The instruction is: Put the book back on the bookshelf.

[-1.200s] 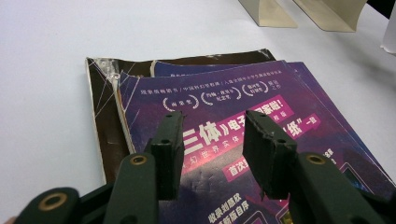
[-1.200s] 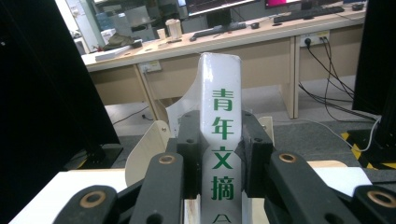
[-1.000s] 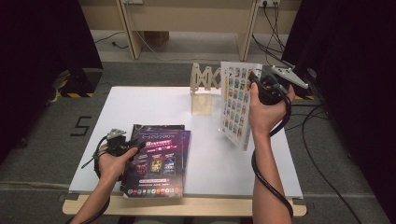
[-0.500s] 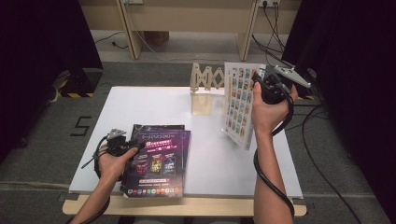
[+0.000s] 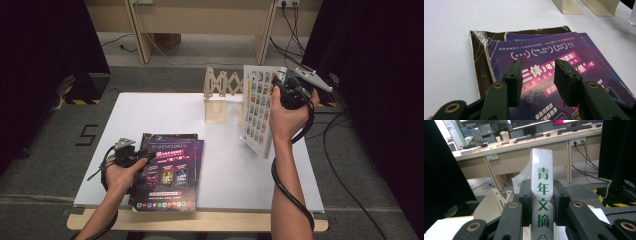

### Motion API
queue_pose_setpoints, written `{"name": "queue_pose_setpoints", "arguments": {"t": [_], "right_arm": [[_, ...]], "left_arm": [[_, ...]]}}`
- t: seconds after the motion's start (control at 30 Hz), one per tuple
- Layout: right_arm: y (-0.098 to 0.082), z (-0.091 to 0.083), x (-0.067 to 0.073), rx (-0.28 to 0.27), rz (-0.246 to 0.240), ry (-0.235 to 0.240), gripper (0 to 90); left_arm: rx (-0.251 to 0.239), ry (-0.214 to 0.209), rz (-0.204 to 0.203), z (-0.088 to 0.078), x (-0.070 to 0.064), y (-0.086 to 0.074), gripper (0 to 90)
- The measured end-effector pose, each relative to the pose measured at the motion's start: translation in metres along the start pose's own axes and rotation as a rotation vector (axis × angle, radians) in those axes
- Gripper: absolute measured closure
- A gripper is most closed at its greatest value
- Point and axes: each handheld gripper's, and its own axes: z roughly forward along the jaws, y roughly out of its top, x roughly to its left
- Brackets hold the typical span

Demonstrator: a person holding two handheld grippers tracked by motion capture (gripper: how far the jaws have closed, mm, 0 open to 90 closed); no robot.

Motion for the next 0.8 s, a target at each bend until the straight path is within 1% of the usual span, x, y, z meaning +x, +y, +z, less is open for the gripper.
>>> {"name": "queue_pose_setpoints", "arguments": {"t": [0.03,0.3,0.57,0.77,0.8], "right_arm": [[0.0,0.001,0.0,0.003,0.009,0.003,74.3],[0.003,0.013,0.0,0.013,0.019,0.014,74.3],[0.006,0.017,0.002,0.001,0.011,0.008,74.3],[0.008,0.024,0.002,0.008,0.017,0.001,74.3],[0.008,0.025,0.001,0.006,0.012,0.001,74.3]], "left_arm": [[0.0,0.0,-0.001,0.0,0.0,0.0,57.6],[0.001,0.003,0.0,0.0,0.001,0.0,57.6],[-0.002,0.004,-0.001,0.0,0.001,-0.001,57.6],[0.002,0.005,-0.002,0.0,0.002,-0.002,57.6],[0.002,0.006,-0.002,0.0,0.002,-0.002,57.6]]}}
